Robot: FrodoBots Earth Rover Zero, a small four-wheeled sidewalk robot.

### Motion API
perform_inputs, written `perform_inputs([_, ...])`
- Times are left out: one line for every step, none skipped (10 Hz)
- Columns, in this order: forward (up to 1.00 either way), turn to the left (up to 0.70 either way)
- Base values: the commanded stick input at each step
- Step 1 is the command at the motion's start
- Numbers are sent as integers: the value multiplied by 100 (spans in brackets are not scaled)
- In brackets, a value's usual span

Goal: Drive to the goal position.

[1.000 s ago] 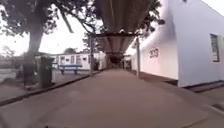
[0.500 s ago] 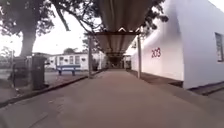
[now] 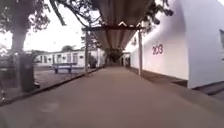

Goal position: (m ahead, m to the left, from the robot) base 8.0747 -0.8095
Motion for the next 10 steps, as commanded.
perform_inputs([85,0])
perform_inputs([85,0])
perform_inputs([85,0])
perform_inputs([85,0])
perform_inputs([85,0])
perform_inputs([85,0])
perform_inputs([85,0])
perform_inputs([85,0])
perform_inputs([85,0])
perform_inputs([85,0])
